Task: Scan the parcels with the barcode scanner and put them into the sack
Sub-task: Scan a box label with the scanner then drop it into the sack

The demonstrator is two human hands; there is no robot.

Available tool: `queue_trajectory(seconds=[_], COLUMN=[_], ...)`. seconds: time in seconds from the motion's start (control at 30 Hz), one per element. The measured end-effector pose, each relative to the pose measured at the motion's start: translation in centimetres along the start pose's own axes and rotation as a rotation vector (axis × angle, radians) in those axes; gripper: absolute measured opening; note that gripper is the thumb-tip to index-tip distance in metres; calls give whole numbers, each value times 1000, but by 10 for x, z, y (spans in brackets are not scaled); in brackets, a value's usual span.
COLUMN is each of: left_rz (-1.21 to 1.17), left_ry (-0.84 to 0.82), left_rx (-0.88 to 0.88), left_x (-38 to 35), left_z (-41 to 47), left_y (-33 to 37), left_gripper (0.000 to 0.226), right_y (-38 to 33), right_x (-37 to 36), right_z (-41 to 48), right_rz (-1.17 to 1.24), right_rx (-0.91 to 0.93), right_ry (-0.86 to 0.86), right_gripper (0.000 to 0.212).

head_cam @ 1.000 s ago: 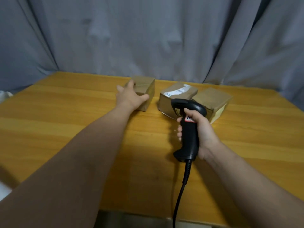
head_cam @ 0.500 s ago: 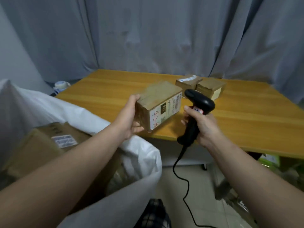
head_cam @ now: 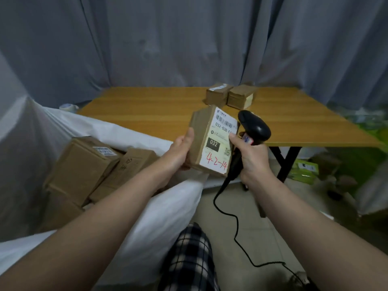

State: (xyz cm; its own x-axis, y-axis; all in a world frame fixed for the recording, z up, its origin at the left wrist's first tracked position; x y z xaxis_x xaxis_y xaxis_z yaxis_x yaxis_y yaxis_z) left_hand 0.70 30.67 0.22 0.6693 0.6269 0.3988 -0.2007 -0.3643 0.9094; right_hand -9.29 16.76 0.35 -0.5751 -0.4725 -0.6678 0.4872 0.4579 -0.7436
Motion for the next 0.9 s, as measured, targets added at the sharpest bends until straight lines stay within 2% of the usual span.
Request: queue_trajectory(seconds=[0.03,0.07,0.17,0.27,0.33,0.47,0.6,0.73,0.9], left_rz=[54,89,107,9,-50,-132,-137,-111,-115], left_ry=[-27,-45,-53,58,127,264,386,436,459], left_rx=[11,12,10,11,32,98,92,44,3], left_x=[4,9,28,45,50,60,69,68,56], left_z=[1,2,8,11,13,24,29,36,54], left_y=[2,2,0,-10,-16,-31,-43,-46,-40], left_gripper=[89,91,55,66,64,62,70,80,78], right_y=[0,-1,-1,-4,-8,-6,8,18,20], right_x=[-4,-9,-24,-34,-35,-35,-45,-49,-37], right_z=[-1,-2,5,12,13,17,12,15,30], right_rz=[-41,-82,-204,-338,-444,-654,-650,-593,-585], right_rx=[3,5,-13,-3,37,63,58,71,63], right_ry=[-14,-31,-81,-160,-237,-404,-484,-495,-488], right_gripper=[12,12,11,8,8,19,21,15,17])
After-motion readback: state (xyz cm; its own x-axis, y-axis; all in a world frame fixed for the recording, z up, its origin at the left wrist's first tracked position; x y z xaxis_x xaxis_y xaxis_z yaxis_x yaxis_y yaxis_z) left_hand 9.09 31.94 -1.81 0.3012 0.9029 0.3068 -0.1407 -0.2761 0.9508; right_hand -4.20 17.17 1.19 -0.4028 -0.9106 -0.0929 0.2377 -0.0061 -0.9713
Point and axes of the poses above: each hand's wrist, its own z-axis towards the middle knuckle, its own x-axis out of the back of the hand, y = z × x, the point moved 2 cm from there along z, towards the middle knuckle, and after that the axes turned 13 degrees about z, right-handed, at the moved point
